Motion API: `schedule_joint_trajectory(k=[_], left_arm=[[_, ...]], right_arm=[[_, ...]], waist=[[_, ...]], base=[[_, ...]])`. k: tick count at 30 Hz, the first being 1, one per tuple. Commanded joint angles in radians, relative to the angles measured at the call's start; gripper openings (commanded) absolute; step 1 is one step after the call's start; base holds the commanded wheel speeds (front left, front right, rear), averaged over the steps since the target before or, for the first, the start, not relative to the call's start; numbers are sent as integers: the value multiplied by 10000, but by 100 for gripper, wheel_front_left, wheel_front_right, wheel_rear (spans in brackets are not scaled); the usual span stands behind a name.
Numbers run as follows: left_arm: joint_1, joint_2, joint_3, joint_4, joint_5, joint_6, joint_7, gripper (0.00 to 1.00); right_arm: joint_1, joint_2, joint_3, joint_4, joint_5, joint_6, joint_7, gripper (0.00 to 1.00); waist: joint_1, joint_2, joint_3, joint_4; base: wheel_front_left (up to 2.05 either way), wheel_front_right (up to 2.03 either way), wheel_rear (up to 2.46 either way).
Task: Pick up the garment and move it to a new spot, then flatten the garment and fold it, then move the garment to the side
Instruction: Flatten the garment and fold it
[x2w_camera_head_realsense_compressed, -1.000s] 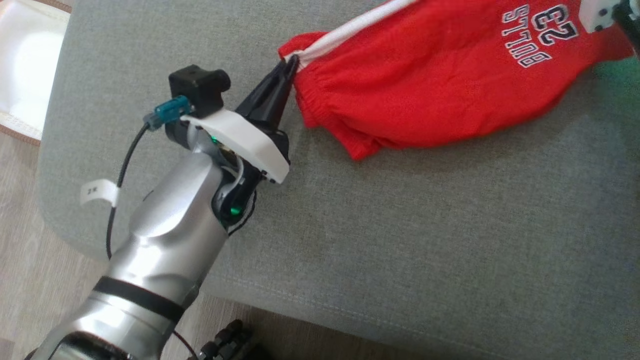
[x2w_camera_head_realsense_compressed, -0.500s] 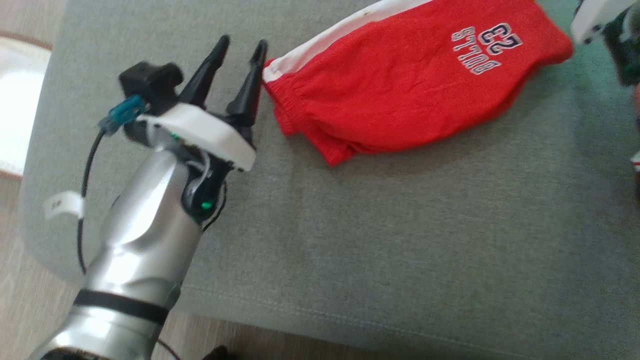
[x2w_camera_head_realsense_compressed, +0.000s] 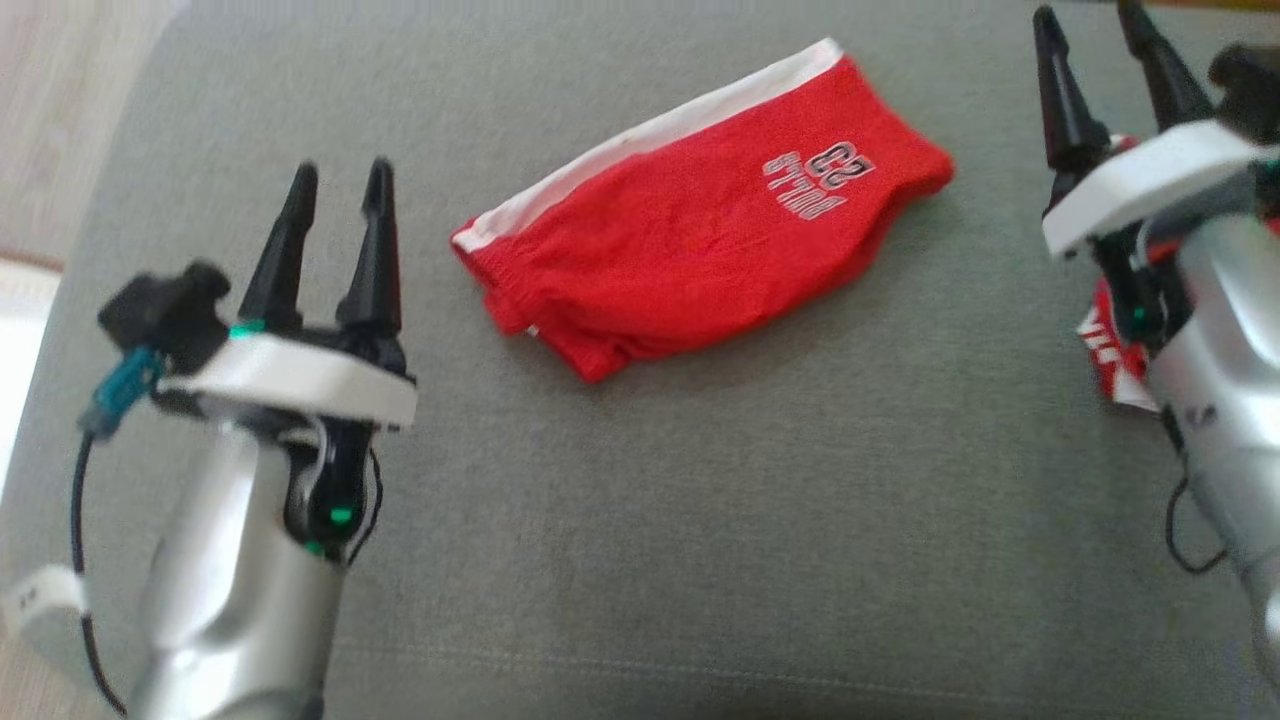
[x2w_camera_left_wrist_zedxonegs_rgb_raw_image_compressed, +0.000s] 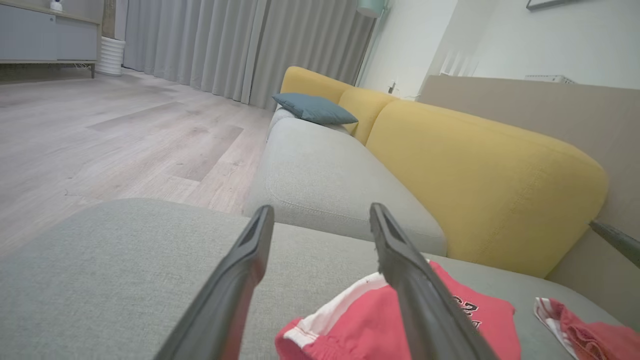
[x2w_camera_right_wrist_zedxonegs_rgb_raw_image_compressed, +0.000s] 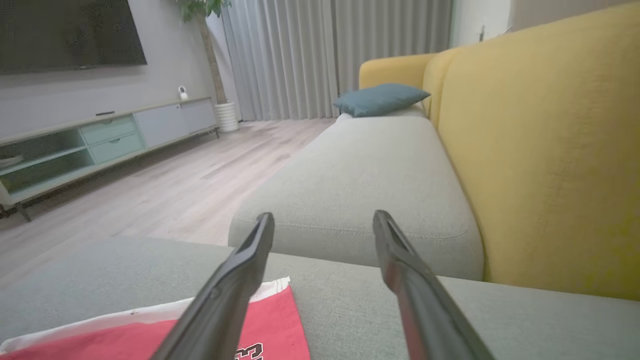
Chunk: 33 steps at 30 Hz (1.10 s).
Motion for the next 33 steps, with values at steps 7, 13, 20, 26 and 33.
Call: schedule_joint_trajectory(k=[7,13,20,26,33], left_arm=[[1447,-145,773,-1279,888,23,-57,100],[2258,-336,919,-1501,1264,26,-57,100],[3055,-494,1033,-1766,1601,25,-57,100],[3353,-537,1183,-1987,1719,9,-57,100],[3306,-543,1058,-2062,1496,64,-57,100]], right_arm=[[2930,693,-1915,-2922,-1621,-9,-133,100],[4720,1595,-2817,-4100,-2616,-9,-134,100],[6190,2439,-3541,-5016,-3406,-9,-132,100],[6596,2692,-3867,-5544,-3680,-9,45,100],[6736,2778,-4008,-5930,-3883,-9,363,100]], waist=[[0,-1,-1134,-800],[0,-1,-1443,-1053],[0,-1,-1564,-1347],[0,-1,-1550,-1461],[0,-1,-1462,-1310]], base=[[0,0,0],[0,0,0],[0,0,0],[0,0,0],[0,0,0]])
